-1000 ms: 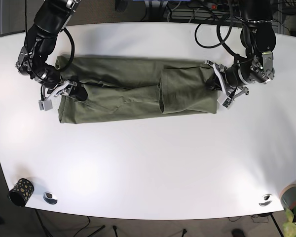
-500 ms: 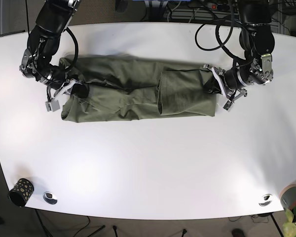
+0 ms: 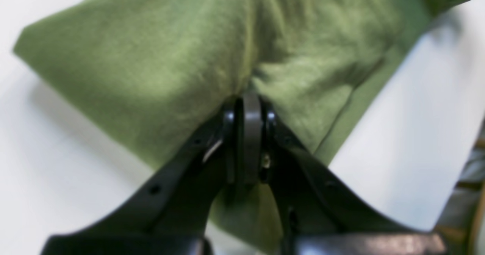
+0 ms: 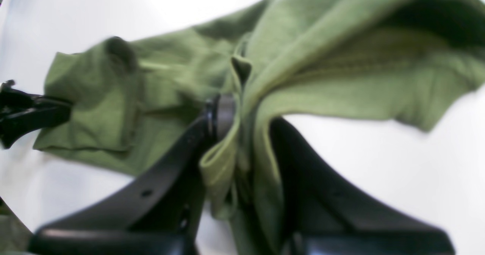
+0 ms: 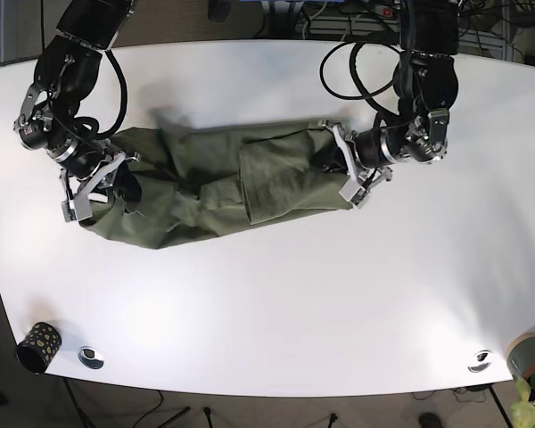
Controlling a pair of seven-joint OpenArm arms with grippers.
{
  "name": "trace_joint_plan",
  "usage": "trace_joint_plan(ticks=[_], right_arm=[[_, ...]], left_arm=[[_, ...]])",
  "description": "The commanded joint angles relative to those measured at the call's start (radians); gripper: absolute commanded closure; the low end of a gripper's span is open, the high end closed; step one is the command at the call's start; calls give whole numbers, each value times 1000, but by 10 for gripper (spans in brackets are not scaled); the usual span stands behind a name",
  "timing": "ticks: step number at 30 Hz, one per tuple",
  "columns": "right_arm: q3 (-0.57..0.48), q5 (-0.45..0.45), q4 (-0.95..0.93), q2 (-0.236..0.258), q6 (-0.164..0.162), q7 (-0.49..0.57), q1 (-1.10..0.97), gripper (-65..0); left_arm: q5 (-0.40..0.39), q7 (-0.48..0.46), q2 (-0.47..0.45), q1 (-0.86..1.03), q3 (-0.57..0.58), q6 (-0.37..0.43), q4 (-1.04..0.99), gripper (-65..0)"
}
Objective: Fold the T-shirt properly
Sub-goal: 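Fold the strip in half, bringing both grippers together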
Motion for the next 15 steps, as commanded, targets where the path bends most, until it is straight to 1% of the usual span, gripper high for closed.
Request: trace_joint_plan(ticks=[1,3,5,8,12,15], right_arm=[[1,31,91,15,10,28,3,0],[-18,31,124,15,10,28,3,0],[-65,28,164,15,10,28,3,0],[-113,26,177,15,10,28,4,0],[-177,25,175,15,10,32,6,0],[-217,25,173,6,10,32,24,0]], left_arm=[[36,1,23,-25,54,19,-67,-11],[36,-30,26,-28,88,21,-97,-11],[33,-56,37,-43,129,22,-128,-11],[34,-56,54,-64,151,22,-151,-11],[34,-56,66,-66,151,22,-151,-11],[34,-56,66,-67,151,22,-153,-11]])
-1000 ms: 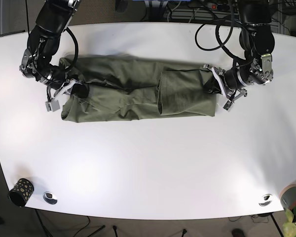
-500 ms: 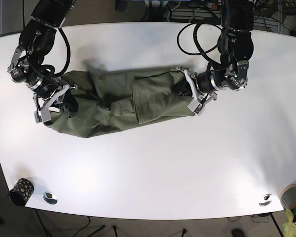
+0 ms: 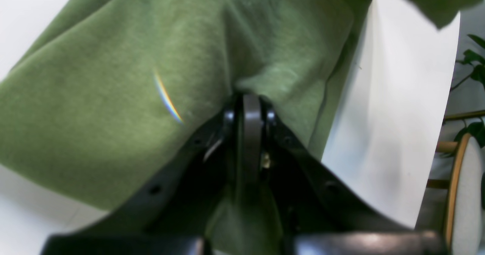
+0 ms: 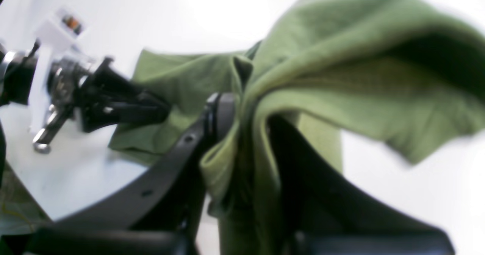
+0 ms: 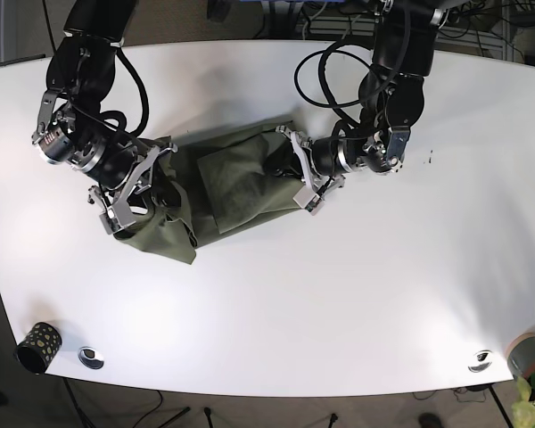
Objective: Fold the T-shirt properly
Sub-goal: 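Fold the strip in half, bringing both grippers together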
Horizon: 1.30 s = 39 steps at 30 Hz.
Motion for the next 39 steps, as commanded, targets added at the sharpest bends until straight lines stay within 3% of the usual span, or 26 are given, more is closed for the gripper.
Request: trace_joint_plan(ticks=[1,4,8,15,19,21,27,30,36,39], right_arm=[[-27,21,19,3,7,32,30,0],[-59,26,25,-12,13,32,32,0],[-90,26,24,-37,60,32,52,0],[-166,20,-13,-41,60,33,70,0],[-174,20,-41,-73,62,35,84,-5],[-176,20,-61,-78,62,35,87,-54],[-176,20,-124,-78,62,35,113,-306],[-183,20,-136,-78,62,35,124,-355],[-286,20,-153,-73,62,47,127,-392],[-288,21,-136,-72,62,53,121,-411]], left_arm=[[38,45,1,-5,3,9,0,-11],[38,45,1,-5,3,9,-1,-11],[38,45,-1,-5,3,9,-3,-11],[38,45,-3,-1,3,9,-3,-11],[38,44,-4,1,2,9,-3,-11],[38,44,-4,1,0,9,-3,-11],[31,44,-1,1,-3,9,-3,-11],[31,44,-1,1,-3,9,-3,-11],[30,42,1,-1,-5,9,-3,-11],[27,42,1,-1,-12,3,5,-11]])
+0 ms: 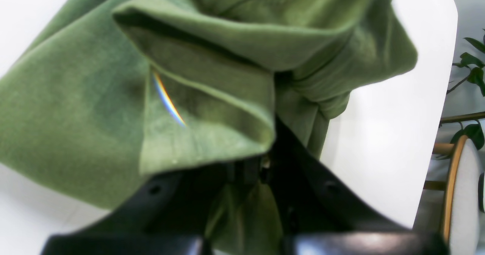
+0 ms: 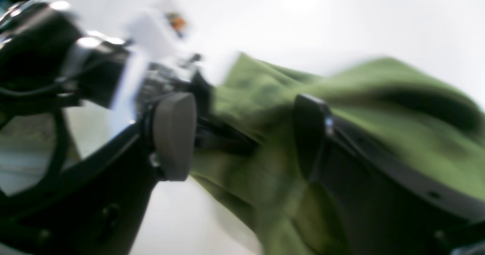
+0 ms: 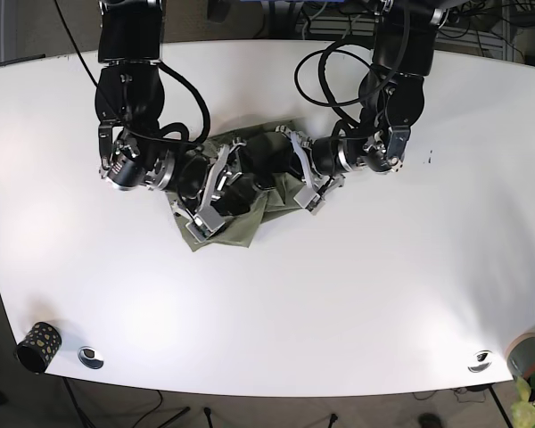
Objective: Fold the T-shirt properly
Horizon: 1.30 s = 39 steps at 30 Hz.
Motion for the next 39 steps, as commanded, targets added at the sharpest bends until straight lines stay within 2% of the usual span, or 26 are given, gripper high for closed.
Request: trace_joint_plan(ticks=[1,9,12,18,23,26,34,39], right_arm=[[29,20,54,12,6,27,14,-412],[162,20,99,17,6,27,-15,-411],[164,20,56,40,6,27,-18,-411],[161,19,-50,52,6,27,-38,-411],[125,19,-130,67,6,29,-41,-411],[101,19,-148,67,6,29,-43,-409],[-74,22,-76,58,6,29,-75,-409],[-152,22,-22,-8,6,29,-80,-409]], left_arm=[[20,44,1,-2,-23,6,20,-11],[-127,43,-7,10,-135,4,149,-11],[-155,43,-16,26,-170,4,212,-11],[-193,47,-101,37,-181,4,284,-10],[-246,47,-179,49,-195,4,304,-7],[-276,47,-216,78,-252,4,319,-8],[-316,49,-286,118,-321,4,327,-8],[-313,49,-300,136,-324,4,327,-8]])
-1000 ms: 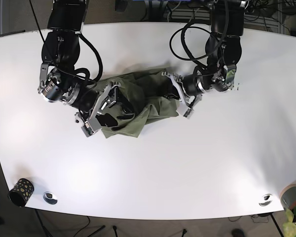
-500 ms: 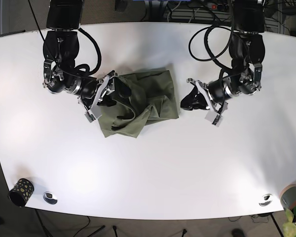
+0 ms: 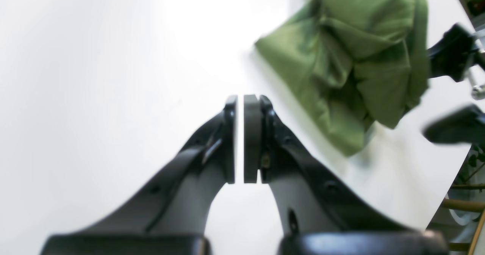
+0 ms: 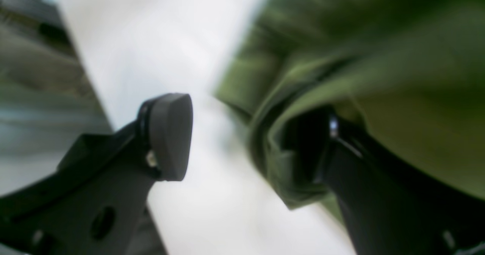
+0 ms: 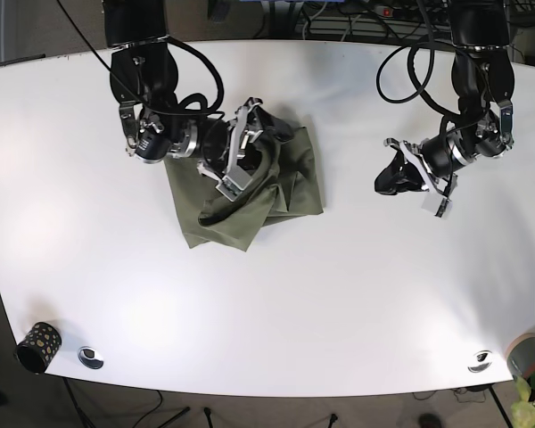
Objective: Fold the T-shirt properly
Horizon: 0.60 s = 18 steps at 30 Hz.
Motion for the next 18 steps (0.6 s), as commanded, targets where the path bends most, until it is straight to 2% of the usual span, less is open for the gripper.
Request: trace_joint_plan(ticks=[1,3,7,11,13,18], right_arm=[[-21,23,33,-27,9,23,15,-409],[-58,22,33,-50,9,23,15,-409],[-97,20,44,-61,9,23,14,-409],[-19,22,99,-53,9,23,2,-409],[44,29,114,-27,9,23,-3,-409],[117,29,130,47,9,22,-5,-409]], left_arm=[[-19,-23,-19,-9,-5,-6,18,-8],[-19,-23,-29,3,-5,-6,18,-8],[-17,-23,-29,7,-5,-6,15,-8],[-17,-23,-31,11,-5,-6,18,-8],[-15,-23,-31,11,-5,-6,15,-8],[-15,-23,-31,11,-5,-6,12,-8]])
